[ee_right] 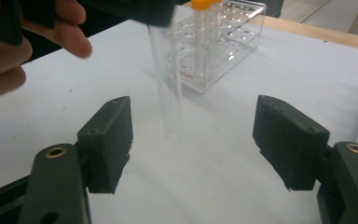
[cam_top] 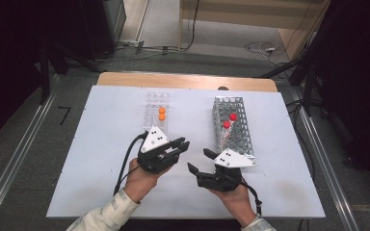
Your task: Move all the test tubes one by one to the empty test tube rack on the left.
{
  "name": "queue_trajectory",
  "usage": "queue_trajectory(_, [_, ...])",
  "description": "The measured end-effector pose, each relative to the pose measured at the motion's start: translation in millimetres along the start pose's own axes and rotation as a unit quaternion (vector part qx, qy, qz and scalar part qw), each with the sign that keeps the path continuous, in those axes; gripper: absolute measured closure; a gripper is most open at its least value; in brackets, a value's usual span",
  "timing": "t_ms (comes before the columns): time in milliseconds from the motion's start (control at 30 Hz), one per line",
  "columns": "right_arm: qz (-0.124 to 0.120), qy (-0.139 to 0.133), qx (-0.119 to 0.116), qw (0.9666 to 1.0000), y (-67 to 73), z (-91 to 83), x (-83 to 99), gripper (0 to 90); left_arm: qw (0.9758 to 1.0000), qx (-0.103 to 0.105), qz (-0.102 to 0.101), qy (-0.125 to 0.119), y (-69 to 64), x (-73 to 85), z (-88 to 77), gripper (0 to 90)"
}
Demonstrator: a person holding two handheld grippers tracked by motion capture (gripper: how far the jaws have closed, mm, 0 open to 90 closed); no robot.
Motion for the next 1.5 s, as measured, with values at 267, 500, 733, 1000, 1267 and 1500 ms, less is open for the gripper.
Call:
queue_trajectory(267, [0.002,-0.002,0.014,0.9999,-10.4,-15.8,5.3,25.8,0.9977,-0.061,-0.002,-0.031,36.9,-26.2,-22.1,76.4])
queue_trajectory(500, [0.012,0.0,0.025,0.9996,-20.4,-21.3,7.7,25.5,0.9929,-0.107,-0.016,-0.05,70.7,-42.6,-31.2,76.4])
queue_trajectory(733, [0.011,0.002,0.028,0.9996,-21.8,-19.4,9.3,25.4,0.9889,-0.135,-0.014,-0.061,90.8,-51.9,-23.2,76.4])
queue_trajectory(1000, [0.016,0.001,0.032,0.9994,-23.8,-20.9,9.6,25.4,0.9851,-0.16,-0.001,-0.063,101.0,-55.8,-4.6,76.4])
queue_trajectory(1267, [0.017,-0.002,0.033,0.9993,-24.3,-22.4,9.5,25.5,0.9831,-0.172,-0.007,-0.061,112.3,-53.4,6.9,76.4])
queue_trajectory(1500, [0.015,-0.001,0.033,0.9993,-23.6,-21.8,9.6,25.7,0.9824,-0.18,-0.008,-0.049,119.1,-42.7,14.3,76.3])
Point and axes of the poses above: each handheld gripper's, and its own axes: z roughly forward along the jaws, x roughly out of its underside, y roughly to its left, the point moved 9 cm from there along z, roughly forward along the jaws, and after that the axes turned 12 degrees about -z, right-handed, at the moved point
